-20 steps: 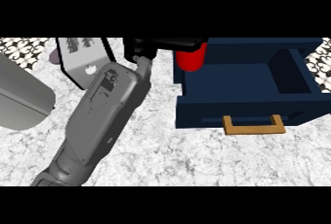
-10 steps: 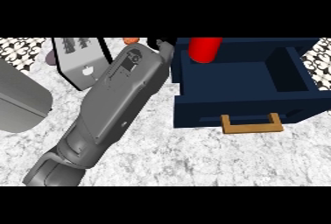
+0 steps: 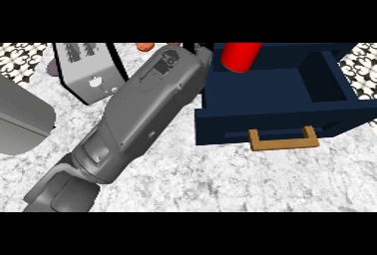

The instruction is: Pick up the can, place it into the drawer and close the drawer

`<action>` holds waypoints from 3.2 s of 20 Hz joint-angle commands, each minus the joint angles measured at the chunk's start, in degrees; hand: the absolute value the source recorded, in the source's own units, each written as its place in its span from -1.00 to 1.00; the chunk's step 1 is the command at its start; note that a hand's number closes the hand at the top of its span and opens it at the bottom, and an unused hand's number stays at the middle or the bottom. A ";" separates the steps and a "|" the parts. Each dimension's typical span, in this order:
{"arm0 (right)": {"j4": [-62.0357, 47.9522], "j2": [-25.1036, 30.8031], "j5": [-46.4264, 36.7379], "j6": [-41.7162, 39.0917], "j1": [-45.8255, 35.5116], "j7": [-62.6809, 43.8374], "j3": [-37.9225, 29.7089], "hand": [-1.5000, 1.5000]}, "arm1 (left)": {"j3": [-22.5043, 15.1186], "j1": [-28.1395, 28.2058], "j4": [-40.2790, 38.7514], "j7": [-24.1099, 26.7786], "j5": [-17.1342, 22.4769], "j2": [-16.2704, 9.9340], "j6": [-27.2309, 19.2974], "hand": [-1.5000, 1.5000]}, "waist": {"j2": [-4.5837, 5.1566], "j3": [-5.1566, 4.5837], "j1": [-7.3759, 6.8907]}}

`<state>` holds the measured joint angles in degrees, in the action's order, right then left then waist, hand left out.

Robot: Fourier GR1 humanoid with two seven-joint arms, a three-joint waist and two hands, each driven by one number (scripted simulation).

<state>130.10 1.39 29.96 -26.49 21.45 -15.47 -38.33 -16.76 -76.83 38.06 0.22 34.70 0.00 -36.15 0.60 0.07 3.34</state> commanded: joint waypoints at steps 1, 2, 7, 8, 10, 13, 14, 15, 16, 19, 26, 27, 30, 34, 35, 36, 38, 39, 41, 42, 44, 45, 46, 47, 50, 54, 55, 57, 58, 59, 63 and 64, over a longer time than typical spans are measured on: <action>2.14 -0.16 1.17 -0.49 1.23 -1.44 0.14 -1.00 | -2.41 -3.46 -5.13 0.93 4.22 0.00 -1.19 1.00 | 0.09 0.01 0.92; -2.10 -0.17 1.03 -1.55 0.05 0.78 -0.39 -1.00 | -5.48 -2.07 -3.13 0.36 5.35 0.00 -3.03 1.00 | -0.10 0.04 0.36; -1.00 -0.20 1.43 -0.08 -0.51 -0.18 -0.95 -1.00 | -5.41 -3.79 -7.87 4.23 9.02 0.00 -1.44 1.00 | 0.16 0.02 0.80; -0.69 0.53 -0.17 0.77 -2.76 -1.96 1.44 -1.00 | -9.73 -2.17 -6.20 4.38 10.95 0.00 -3.55 1.00 | 0.33 0.04 1.41; 1.97 0.56 2.37 1.55 -1.20 -2.92 -0.24 -1.00 | -10.83 -1.68 -6.50 4.60 12.09 0.00 -4.18 1.00 | 0.14 0.01 1.39; -0.56 0.01 0.47 -0.22 -1.49 -1.22 0.34 -1.00 | -13.77 -3.58 -8.12 3.33 12.86 0.00 -5.28 1.00 | 0.22 0.06 1.47; 2.41 -1.32 0.00 -0.31 0.07 -1.65 1.15 -1.00 | -13.92 -4.24 -9.22 3.95 13.01 0.00 -5.42 1.00 | 0.31 0.06 1.97; 2.51 0.29 1.73 0.69 -0.64 -2.83 -0.08 -1.00 | -12.87 -3.76 -11.26 5.76 12.91 0.00 -3.57 -1.00 | 0.43 0.03 1.76; 1.53 -0.20 -0.13 1.06 -1.76 -2.13 0.38 -1.00 | -14.84 -1.52 -9.12 7.16 13.84 0.00 -5.82 -1.00 | 0.37 0.04 1.53; 0.23 2.00 0.56 1.76 -3.91 -3.57 0.54 -1.00 | -15.63 -2.65 -11.23 6.45 15.58 0.00 -7.65 -1.00 | 0.70 0.05 2.37; 5.53 -0.82 0.24 3.19 -2.13 -4.81 1.62 -1.00 | -17.08 -2.77 -12.91 8.15 18.14 0.00 -7.83 -1.00 | 0.52 0.00 1.96; 2.39 0.40 0.18 0.89 -2.39 -3.46 1.33 -1.00 | -17.28 -1.77 -12.19 9.30 19.13 0.00 -8.31 -1.00 | 0.61 0.04 2.19; 1.12 0.43 -1.25 0.05 -3.20 -2.28 1.64 -1.00 | -18.16 -0.86 -11.65 11.12 20.66 0.00 -7.79 -1.00 | 0.71 0.05 2.30; 1.10 1.75 -2.26 1.52 -5.63 -1.90 0.61 -1.00 | -17.37 -2.06 -12.58 12.06 22.22 0.00 -6.56 -1.00 | 0.52 0.01 1.11; 3.12 0.35 -4.43 -0.15 -4.45 1.27 0.24 -1.00 | -16.85 -4.02 -12.70 11.90 22.86 0.00 -8.50 -1.00 | 0.63 0.05 2.25; 3.13 0.97 -9.12 -2.70 -4.94 4.13 0.86 -1.00 | -18.67 -2.17 -11.39 12.54 22.78 0.00 -9.63 -1.00 | 0.76 0.10 2.43; 7.38 4.45 -10.69 -3.16 -4.69 4.59 -1.73 -1.00 | -16.96 -3.59 -12.58 12.60 22.96 0.00 -7.38 -1.00 | 0.52 0.00 1.81; 8.54 3.30 -12.91 -3.74 -4.99 6.34 -0.73 -1.00 | -17.12 -3.38 -11.69 12.93 23.26 0.00 -8.14 -1.00 | 0.33 0.01 1.15; 8.06 3.73 -13.17 -4.83 -6.22 7.27 1.05 -1.00 | -17.95 -3.25 -9.73 14.61 24.27 0.00 -9.28 -1.00 | 0.36 0.03 1.47; 8.07 3.89 -15.49 -4.10 -7.89 7.48 1.95 -1.00 | -18.10 -3.88 -10.54 13.80 23.96 0.00 -7.43 -1.00 | 0.36 0.01 0.45; 9.95 3.23 -18.78 -3.70 -9.23 8.45 3.89 -1.00 | -18.33 -3.58 -10.20 15.82 24.98 0.00 -9.32 -1.00 | 0.62 0.01 1.17; 8.20 3.77 -22.43 -3.09 -11.43 8.96 4.99 -1.00 | -18.02 -4.47 -10.14 15.27 25.19 0.00 -9.78 -1.00 | 0.57 0.00 0.00; 9.39 4.73 -24.12 -2.61 -12.79 7.70 6.39 -1.00 | -18.49 -4.78 -10.03 16.10 25.12 0.00 -9.25 -1.00 | 0.72 -0.03 0.08; 9.16 5.00 -28.20 -2.54 -14.26 8.32 8.03 -1.00 | -18.16 -4.60 -9.95 16.41 25.11 0.00 -9.09 -1.00 | 0.70 -0.05 -1.01; 6.36 3.07 -36.47 -3.21 -14.13 13.22 11.00 -1.00 | -19.03 -4.86 -9.42 15.79 24.98 0.00 -9.66 -1.00 | 0.21 0.04 -1.67; 7.67 3.62 -47.20 -0.43 -19.49 9.62 19.59 -1.00 | -16.88 -4.32 -11.14 16.49 26.26 0.00 -6.64 -1.00 | 0.47 -0.07 -2.21; 4.25 4.45 -50.50 -0.13 -20.63 11.72 20.41 -1.00 | -16.27 -5.66 -10.43 14.92 25.90 0.00 -7.19 -1.00 | 0.14 -0.06 -3.40; 1.19 4.33 -56.83 1.81 -22.95 12.21 24.21 -1.00 | -16.05 -4.98 -10.58 15.51 25.62 0.00 -7.75 -1.00 | 0.08 -0.07 -3.59; 0.06 4.42 -58.84 3.31 -24.64 13.33 25.13 -1.00 | -15.92 -5.85 -12.46 15.10 24.96 0.00 -7.30 -1.00 | 0.12 -0.05 -3.25; -1.26 3.47 -63.27 4.88 -25.72 13.30 28.57 -1.00 | -16.22 -5.52 -9.68 14.62 25.52 0.00 -8.20 -1.00 | -0.03 -0.08 -3.88; -10.26 3.56 -71.64 10.66 -29.32 16.81 32.24 -1.00 | -16.96 -4.46 -8.89 11.90 23.40 -0.64 -9.04 -1.00 | -0.43 -0.06 -4.32; -14.51 3.44 -73.54 12.03 -33.65 15.38 33.31 -1.00 | -16.29 -5.14 -8.37 11.87 23.58 -0.84 -9.50 -1.00 | -0.34 -0.08 -4.86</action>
<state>123.67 4.96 -35.42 -18.95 -6.29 -0.95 -9.22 -33.40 -81.78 28.66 13.72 59.11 -0.33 -44.95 0.42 0.00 -0.68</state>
